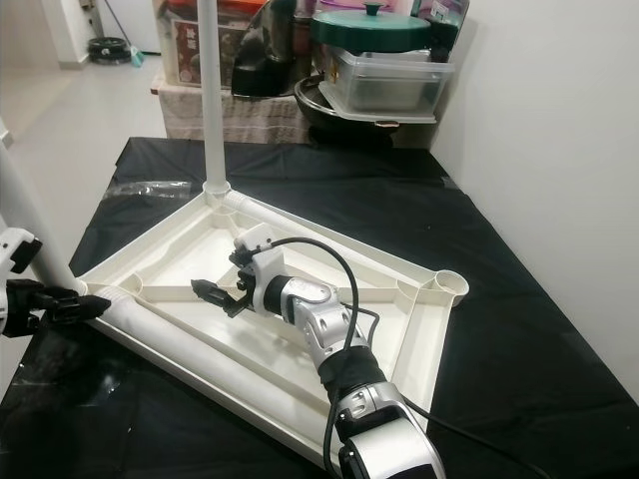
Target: Building children table
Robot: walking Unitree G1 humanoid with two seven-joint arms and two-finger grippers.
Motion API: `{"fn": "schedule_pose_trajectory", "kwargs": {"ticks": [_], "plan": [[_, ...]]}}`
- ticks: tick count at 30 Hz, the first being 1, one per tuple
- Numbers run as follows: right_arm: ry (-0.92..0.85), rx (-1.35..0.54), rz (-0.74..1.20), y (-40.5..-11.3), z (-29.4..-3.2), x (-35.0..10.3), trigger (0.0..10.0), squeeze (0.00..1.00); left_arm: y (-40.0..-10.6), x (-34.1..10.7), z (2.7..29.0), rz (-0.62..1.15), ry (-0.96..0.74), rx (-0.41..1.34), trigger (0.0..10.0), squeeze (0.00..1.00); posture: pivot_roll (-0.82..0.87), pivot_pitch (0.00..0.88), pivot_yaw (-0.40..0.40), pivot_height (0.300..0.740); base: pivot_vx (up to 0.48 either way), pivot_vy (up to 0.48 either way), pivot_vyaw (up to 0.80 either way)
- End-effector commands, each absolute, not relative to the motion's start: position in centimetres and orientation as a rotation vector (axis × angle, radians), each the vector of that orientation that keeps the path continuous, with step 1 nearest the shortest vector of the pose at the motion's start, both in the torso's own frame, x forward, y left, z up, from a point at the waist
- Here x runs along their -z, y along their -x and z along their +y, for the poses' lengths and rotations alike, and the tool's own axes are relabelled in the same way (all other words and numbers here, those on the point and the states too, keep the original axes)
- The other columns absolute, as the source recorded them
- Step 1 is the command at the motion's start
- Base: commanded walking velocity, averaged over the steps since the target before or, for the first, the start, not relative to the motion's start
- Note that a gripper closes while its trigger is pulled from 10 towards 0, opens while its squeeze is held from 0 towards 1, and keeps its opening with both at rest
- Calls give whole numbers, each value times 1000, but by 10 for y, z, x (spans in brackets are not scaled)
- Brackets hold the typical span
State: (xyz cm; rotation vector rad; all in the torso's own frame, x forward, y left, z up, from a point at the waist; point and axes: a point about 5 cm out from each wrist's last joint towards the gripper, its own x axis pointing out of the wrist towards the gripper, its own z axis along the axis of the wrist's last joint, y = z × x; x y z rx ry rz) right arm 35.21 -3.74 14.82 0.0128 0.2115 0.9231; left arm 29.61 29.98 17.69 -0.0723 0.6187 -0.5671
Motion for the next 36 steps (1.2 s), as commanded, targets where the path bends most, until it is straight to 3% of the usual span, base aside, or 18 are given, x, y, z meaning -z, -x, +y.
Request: {"fn": "schedule_pose_trajectory", "kwargs": {"ticks": [1,9,23,26,36], "plan": [[-34,-912,221,-351,-37,-147,10000,0,-303,-172,301,627,63,555,10000,0,23,0,-50,740,0,0,0],[-58,-889,228,-351,-38,-146,10000,0,-312,-166,299,629,62,570,10000,0,11,0,-43,740,0,0,0],[-37,-817,217,-352,-42,-141,10000,0,-334,-156,273,599,13,685,10000,0,-13,0,-29,740,0,0,0],[-18,-802,206,-352,-43,-141,10000,0,-341,-159,258,557,8,756,10000,0,-19,0,-26,740,0,0,0],[-17,-796,202,-352,-42,-141,10000,0,-345,-161,251,539,-4,796,10000,0,-20,0,-23,740,0,0,0]]}}
